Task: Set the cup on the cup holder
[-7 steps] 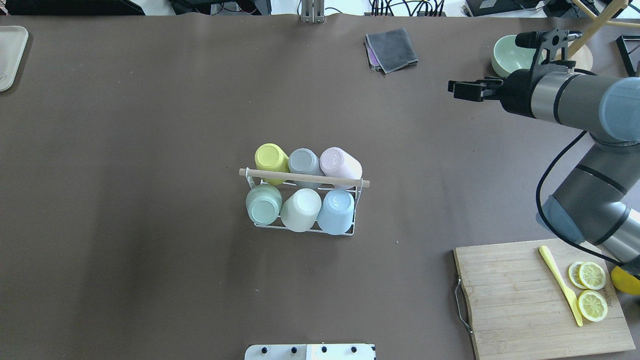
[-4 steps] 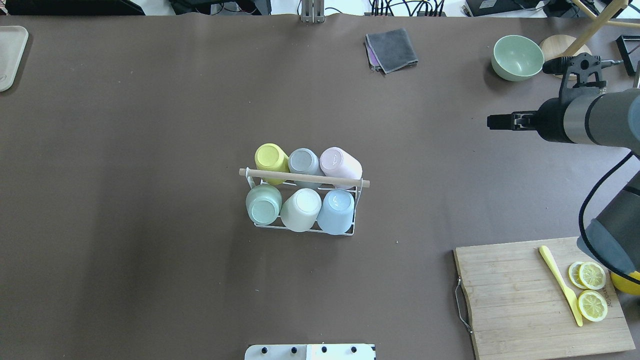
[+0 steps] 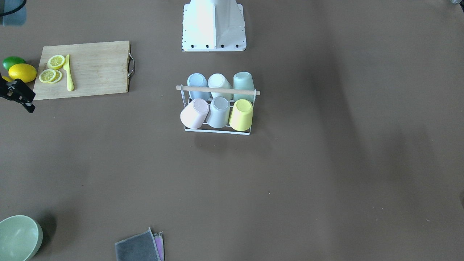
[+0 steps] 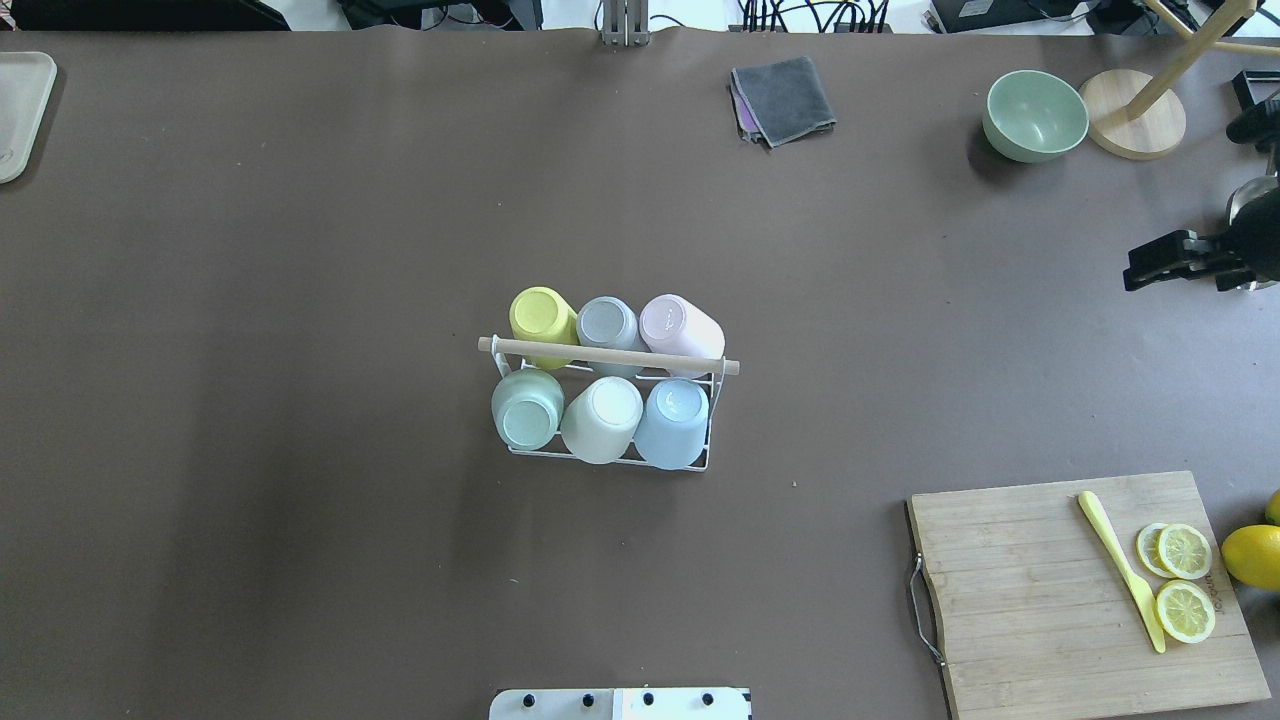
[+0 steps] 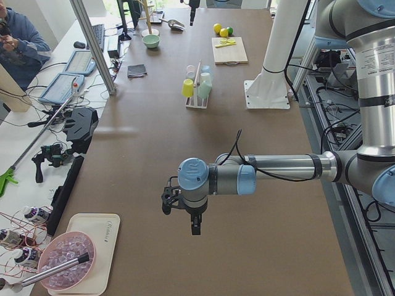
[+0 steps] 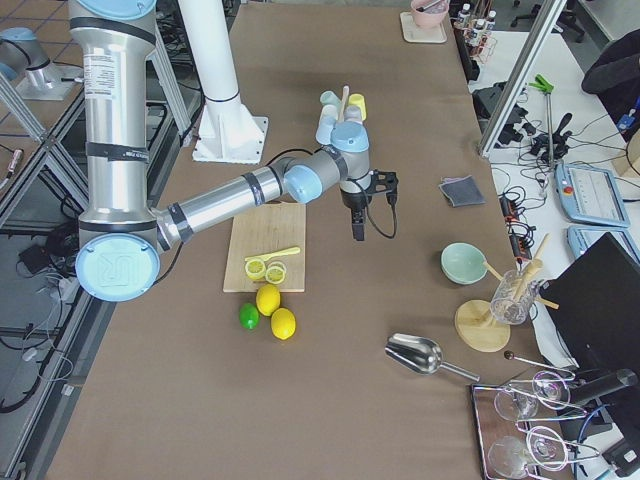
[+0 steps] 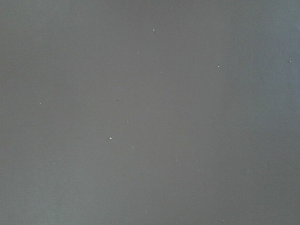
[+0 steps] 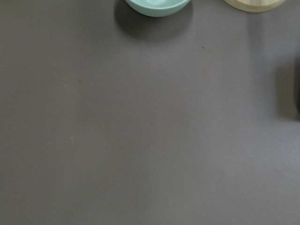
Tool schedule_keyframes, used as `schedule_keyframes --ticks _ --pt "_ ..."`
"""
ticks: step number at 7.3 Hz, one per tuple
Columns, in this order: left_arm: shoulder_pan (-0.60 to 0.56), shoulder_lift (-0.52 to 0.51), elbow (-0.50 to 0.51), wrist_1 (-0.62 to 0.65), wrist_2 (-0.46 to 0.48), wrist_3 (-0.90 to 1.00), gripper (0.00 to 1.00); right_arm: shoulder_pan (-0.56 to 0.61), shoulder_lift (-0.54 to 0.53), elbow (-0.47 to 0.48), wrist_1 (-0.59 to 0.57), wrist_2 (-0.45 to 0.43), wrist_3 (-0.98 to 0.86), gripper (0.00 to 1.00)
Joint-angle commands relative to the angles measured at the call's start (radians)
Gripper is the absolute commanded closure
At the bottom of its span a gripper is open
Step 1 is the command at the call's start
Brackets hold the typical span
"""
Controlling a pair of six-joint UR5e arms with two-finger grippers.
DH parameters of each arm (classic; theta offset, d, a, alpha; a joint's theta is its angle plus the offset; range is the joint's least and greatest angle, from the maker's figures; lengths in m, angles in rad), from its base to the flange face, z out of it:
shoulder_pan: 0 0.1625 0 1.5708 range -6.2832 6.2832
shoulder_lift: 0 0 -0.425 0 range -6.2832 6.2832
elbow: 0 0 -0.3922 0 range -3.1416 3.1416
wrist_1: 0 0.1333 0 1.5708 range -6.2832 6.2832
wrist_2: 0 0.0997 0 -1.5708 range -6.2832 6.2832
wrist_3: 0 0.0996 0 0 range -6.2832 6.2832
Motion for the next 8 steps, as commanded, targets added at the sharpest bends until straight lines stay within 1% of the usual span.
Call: schedule_keyframes --ticks 1,2,3,4,5,6,7,8 --pt "0.0 0.001 0.0 -0.001 0.0 0.0 0.02 0.084 -0.079 -0.004 -0.052 0.033 -0.224 0.0" --pt "0.0 0.001 0.0 -0.001 0.0 0.0 0.02 0.152 -0.131 -0.004 -0.084 0.045 -0.373 0.0" --pt "0.0 0.001 0.0 0.001 0.0 0.0 0.02 0.229 -0.154 -0.009 -0.163 0.048 -0.537 0.0" --pt "0.0 0.001 0.0 -0.001 0.0 0.0 0.02 0.322 -0.155 -0.024 -0.263 0.048 -0.683 0.0" --pt "0.0 0.001 0.0 -0.001 0.002 0.0 0.02 0.401 -0.155 -0.047 -0.309 0.053 -0.725 0.0" --pt "0.0 0.001 0.0 -0.001 0.0 0.0 0.02 0.458 -0.158 -0.1 -0.311 0.088 -0.733 0.0" --pt "0.0 0.001 0.0 -0.001 0.0 0.0 0.02 0.501 -0.184 -0.177 -0.302 0.151 -0.812 0.0" --pt "0.0 0.001 0.0 -0.001 0.0 0.0 0.02 0.535 -0.184 -0.217 -0.3 0.188 -0.848 0.0"
